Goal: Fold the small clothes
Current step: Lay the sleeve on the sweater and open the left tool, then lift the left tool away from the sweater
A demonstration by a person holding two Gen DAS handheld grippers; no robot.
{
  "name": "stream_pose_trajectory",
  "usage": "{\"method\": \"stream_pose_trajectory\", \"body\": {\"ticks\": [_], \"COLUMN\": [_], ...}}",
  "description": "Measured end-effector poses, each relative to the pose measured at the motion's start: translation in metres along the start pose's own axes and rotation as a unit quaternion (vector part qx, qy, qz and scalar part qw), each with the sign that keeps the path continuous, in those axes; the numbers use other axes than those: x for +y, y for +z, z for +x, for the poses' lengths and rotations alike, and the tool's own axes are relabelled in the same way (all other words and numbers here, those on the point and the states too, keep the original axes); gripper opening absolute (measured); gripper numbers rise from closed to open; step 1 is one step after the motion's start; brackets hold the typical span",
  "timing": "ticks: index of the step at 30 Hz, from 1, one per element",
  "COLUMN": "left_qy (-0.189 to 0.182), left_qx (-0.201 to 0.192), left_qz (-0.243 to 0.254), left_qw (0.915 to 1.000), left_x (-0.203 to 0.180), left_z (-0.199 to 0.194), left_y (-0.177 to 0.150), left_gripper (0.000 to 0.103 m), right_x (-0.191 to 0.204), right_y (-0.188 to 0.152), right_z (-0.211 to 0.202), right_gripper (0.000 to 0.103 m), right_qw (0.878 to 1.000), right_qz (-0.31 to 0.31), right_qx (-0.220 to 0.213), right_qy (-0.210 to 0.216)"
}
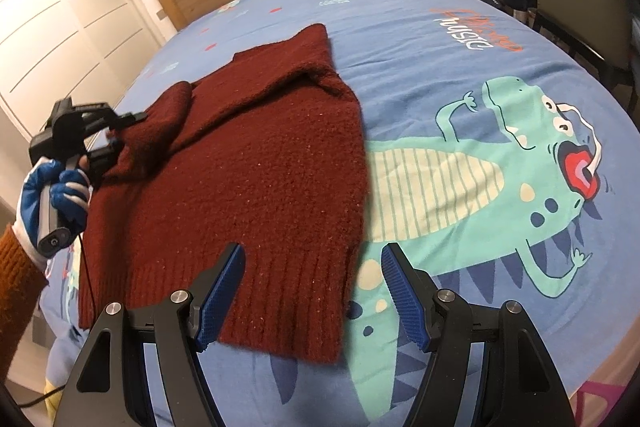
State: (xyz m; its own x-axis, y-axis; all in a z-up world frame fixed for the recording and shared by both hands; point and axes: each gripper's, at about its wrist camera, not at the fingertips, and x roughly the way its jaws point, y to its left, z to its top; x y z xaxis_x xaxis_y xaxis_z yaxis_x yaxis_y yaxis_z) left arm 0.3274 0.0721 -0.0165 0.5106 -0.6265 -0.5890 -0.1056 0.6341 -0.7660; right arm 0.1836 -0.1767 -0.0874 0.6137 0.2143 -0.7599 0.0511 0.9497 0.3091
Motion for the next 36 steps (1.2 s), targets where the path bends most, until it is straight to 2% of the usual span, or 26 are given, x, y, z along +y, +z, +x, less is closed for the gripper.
{"method": "stream_pose_trajectory", "body": {"ticks": [4, 9, 11, 12, 16, 19, 21, 24, 27, 31, 33, 34, 36], "left_qy": [-0.002, 0.036, 0.044, 0.044, 0.035, 0.006, -0.001, 0.029, 0.086, 0.159, 0.174, 0.178, 0.166], "left_qx": [0.022, 0.06, 0.071, 0.076, 0.093, 0.085, 0.071, 0.043, 0.021, 0.041, 0.038, 0.035, 0.038], "left_qz": [0.04, 0.085, 0.091, 0.091, 0.116, 0.13, 0.146, 0.184, 0.222, 0.255, 0.271, 0.279, 0.287], "left_qw": [0.9989, 0.9939, 0.9924, 0.9919, 0.9882, 0.9878, 0.9868, 0.9816, 0.9711, 0.9528, 0.9458, 0.9428, 0.9427], "left_x": [-0.026, -0.044, -0.044, -0.044, -0.05, -0.058, -0.068, -0.074, -0.071, -0.047, -0.046, -0.049, -0.054], "left_z": [0.02, 0.047, 0.054, 0.056, 0.054, 0.044, 0.039, 0.035, 0.04, 0.064, 0.069, 0.071, 0.07], "left_y": [-0.015, -0.035, -0.041, -0.044, -0.056, -0.06, -0.059, -0.059, -0.066, -0.094, -0.104, -0.109, -0.116], "left_gripper": [0.008, 0.009, 0.022, 0.024, 0.035, 0.035, 0.035, 0.035, 0.035, 0.035, 0.036, 0.041, 0.042], "right_x": [-0.001, -0.004, -0.005, -0.006, -0.005, -0.003, -0.002, -0.002, -0.003, -0.004, -0.004, -0.005, -0.005], "right_y": [0.0, 0.001, 0.001, 0.002, 0.001, 0.001, 0.001, 0.002, 0.003, 0.004, 0.005, 0.006, 0.007], "right_z": [0.001, -0.001, -0.002, -0.002, -0.003, -0.003, -0.002, -0.001, -0.001, 0.0, -0.001, -0.001, -0.001], "right_gripper": [0.072, 0.072, 0.072, 0.072, 0.072, 0.072, 0.072, 0.072, 0.072, 0.072, 0.072, 0.072, 0.072], "right_qw": [1.0, 1.0, 1.0, 1.0, 1.0, 1.0, 1.0, 1.0, 1.0, 1.0, 1.0, 1.0, 1.0], "right_qz": [0.001, 0.0, 0.001, 0.002, 0.003, 0.002, 0.0, 0.001, 0.001, 0.001, 0.002, 0.002, 0.002], "right_qx": [0.0, -0.002, -0.003, -0.004, -0.005, -0.004, -0.004, -0.004, -0.005, -0.005, -0.005, -0.006, -0.006], "right_qy": [0.003, 0.001, 0.0, 0.0, -0.001, 0.0, 0.0, 0.001, 0.001, 0.0, -0.002, -0.003, -0.004]}}
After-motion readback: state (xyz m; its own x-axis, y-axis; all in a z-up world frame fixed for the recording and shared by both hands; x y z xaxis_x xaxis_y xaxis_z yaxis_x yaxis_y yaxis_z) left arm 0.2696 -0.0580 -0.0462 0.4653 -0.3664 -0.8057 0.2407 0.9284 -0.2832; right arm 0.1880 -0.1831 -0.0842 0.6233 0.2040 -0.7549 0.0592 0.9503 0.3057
